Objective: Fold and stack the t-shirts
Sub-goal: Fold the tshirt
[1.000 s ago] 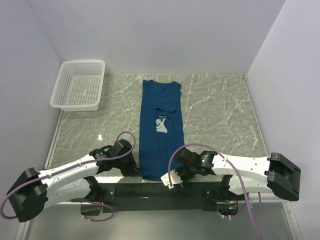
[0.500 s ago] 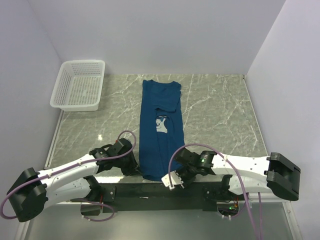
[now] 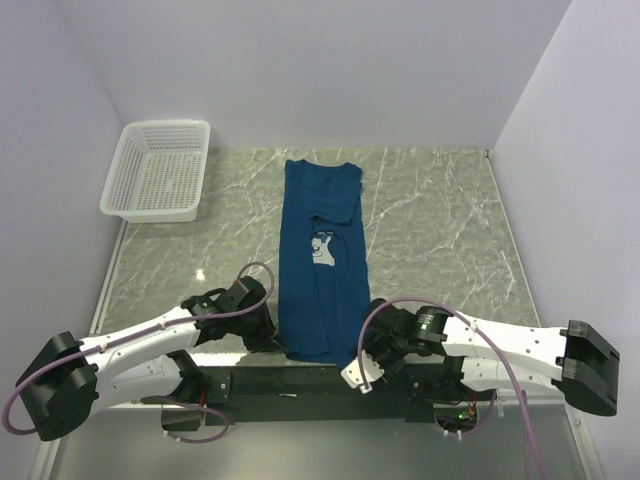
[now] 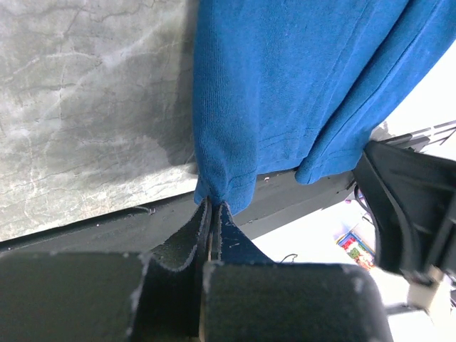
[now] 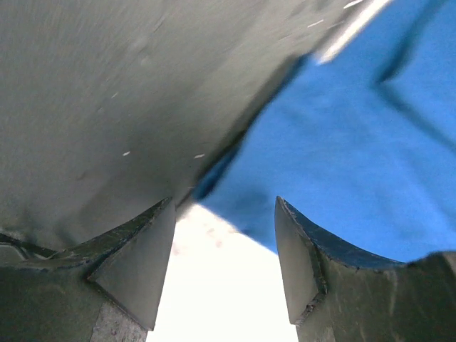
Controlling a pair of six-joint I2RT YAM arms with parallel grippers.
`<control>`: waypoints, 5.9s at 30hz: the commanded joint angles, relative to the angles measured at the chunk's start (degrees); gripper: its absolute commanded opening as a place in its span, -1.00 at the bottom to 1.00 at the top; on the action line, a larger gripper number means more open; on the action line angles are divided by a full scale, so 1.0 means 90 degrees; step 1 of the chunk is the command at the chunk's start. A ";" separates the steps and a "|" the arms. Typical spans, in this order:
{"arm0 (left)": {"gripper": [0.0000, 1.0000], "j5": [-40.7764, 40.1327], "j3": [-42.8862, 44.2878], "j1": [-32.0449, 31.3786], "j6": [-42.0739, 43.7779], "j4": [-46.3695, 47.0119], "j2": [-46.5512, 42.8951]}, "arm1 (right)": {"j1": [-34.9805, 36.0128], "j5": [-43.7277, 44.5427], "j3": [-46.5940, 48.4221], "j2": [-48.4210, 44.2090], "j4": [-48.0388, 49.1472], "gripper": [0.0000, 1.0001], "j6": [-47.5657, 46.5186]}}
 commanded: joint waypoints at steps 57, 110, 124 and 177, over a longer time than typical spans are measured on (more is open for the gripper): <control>-0.99 0.0427 0.0054 -0.0015 -0.0076 0.0721 0.0008 | -0.0709 -0.0684 0.0137 0.0368 0.0492 -1.00 -0.0151; -0.99 0.1706 0.5405 0.3754 0.2316 0.0770 0.5076 | -0.5163 -0.2170 0.4668 0.4555 0.1586 -1.00 0.3550; -0.99 0.1941 0.6245 0.3960 0.2501 0.0526 0.5838 | -0.5232 -0.1877 0.5391 0.5171 0.1830 -1.00 0.4097; 0.21 0.1736 0.2227 0.3804 0.2757 0.1412 0.2773 | -0.3916 -0.0756 0.2374 0.2779 0.1758 0.40 0.0294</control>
